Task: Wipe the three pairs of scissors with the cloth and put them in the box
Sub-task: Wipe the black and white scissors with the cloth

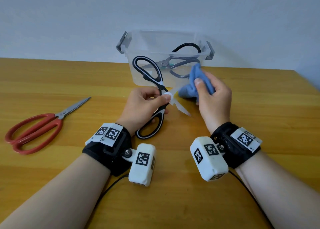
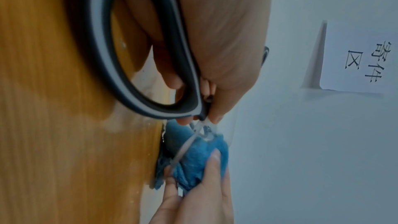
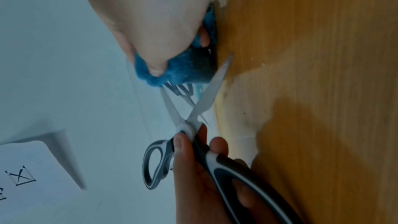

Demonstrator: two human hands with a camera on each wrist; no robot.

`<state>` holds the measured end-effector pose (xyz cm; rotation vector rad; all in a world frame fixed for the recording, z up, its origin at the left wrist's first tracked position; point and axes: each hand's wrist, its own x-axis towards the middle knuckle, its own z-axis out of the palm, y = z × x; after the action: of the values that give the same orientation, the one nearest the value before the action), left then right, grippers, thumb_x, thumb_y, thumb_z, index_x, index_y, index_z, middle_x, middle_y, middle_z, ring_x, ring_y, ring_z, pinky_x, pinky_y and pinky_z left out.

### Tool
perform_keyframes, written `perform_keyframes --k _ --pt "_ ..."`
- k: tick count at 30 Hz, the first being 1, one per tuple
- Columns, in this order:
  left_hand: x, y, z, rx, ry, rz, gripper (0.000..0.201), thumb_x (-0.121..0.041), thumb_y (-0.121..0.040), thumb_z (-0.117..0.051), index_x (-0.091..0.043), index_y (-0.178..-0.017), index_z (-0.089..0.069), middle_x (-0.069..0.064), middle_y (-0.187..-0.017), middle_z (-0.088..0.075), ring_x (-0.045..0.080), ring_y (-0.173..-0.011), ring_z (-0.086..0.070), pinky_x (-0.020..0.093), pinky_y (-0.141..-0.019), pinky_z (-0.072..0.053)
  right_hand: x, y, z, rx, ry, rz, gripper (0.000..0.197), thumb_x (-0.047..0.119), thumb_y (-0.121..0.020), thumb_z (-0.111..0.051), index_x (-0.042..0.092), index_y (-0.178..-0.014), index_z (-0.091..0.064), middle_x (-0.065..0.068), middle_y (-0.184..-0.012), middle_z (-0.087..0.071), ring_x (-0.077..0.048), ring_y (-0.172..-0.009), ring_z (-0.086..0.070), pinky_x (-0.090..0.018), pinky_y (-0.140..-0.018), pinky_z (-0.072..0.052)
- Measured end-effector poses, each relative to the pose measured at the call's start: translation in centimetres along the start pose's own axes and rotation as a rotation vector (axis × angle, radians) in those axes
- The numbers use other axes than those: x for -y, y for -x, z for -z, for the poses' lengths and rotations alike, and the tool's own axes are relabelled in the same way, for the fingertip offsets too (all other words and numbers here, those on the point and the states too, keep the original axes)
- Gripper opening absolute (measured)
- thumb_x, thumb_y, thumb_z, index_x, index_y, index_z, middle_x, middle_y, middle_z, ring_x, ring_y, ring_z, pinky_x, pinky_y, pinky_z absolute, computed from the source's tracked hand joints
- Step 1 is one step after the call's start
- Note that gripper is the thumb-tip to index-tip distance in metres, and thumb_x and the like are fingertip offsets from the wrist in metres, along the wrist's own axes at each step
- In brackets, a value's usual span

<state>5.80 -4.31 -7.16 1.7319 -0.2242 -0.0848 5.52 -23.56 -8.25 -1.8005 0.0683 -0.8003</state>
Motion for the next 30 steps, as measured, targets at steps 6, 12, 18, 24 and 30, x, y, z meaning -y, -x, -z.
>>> perform_keyframes --k 6,12,18,24,30 --pt "0.1 -0.2 0.1 -0.047 0.117 0.003 0.028 -0.021 -0.095 -0.072 0.004 -0.088 -0.061 0.007 -0.071 -0.068 0.020 -0.069 -0.077 0.021 -0.039 -0.041 1.0 0.4 0.1 -0.052 -0.165 -0.041 0.020 0.017 -0.093 -0.068 0.024 -0.111 -0.062 0.007 -0.097 -0.068 -0.016 -0.078 -0.071 -0.044 -0.055 -0.061" --pt "0.4 -0.3 0.2 0.000 0.041 -0.021 0.026 -0.024 -0.096 -0.072 -0.003 -0.081 -0.065 0.001 -0.071 -0.069 0.020 -0.075 -0.078 0.022 -0.042 -0.043 0.3 1.0 -0.3 0.365 -0.064 0.133 0.024 0.011 -0.087 -0.077 0.024 -0.108 -0.076 -0.001 -0.101 -0.068 -0.013 -0.096 -0.065 -0.029 -0.086 -0.055" --pt "0.2 -0.1 0.2 0.031 0.013 -0.024 0.026 -0.023 -0.094 -0.074 -0.005 -0.078 -0.065 0.008 -0.072 -0.068 0.022 -0.075 -0.078 0.021 -0.041 -0.042 0.3 0.6 -0.2 0.233 -0.042 0.036 0.022 0.008 -0.086 -0.077 0.017 -0.107 -0.078 0.007 -0.098 -0.072 -0.003 -0.092 -0.068 -0.022 -0.083 -0.056" --pt "0.2 0.0 0.1 0.040 -0.009 -0.003 0.027 -0.025 -0.095 -0.073 -0.007 -0.077 -0.063 0.003 -0.070 -0.069 0.021 -0.075 -0.079 0.022 -0.042 -0.043 -0.1 0.2 -0.1 0.037 -0.112 -0.139 0.021 0.019 -0.089 -0.075 0.028 -0.107 -0.077 0.013 -0.102 -0.075 -0.009 -0.096 -0.072 -0.046 -0.082 -0.062" --pt "0.4 -0.2 0.1 0.026 -0.003 0.002 0.034 -0.024 -0.096 -0.072 0.007 -0.088 -0.063 0.008 -0.076 -0.072 0.021 -0.078 -0.079 0.024 -0.044 -0.046 0.4 0.8 -0.1 0.212 -0.134 0.045 0.022 0.009 -0.085 -0.078 0.021 -0.104 -0.077 0.014 -0.092 -0.071 -0.001 -0.089 -0.068 -0.022 -0.078 -0.055"
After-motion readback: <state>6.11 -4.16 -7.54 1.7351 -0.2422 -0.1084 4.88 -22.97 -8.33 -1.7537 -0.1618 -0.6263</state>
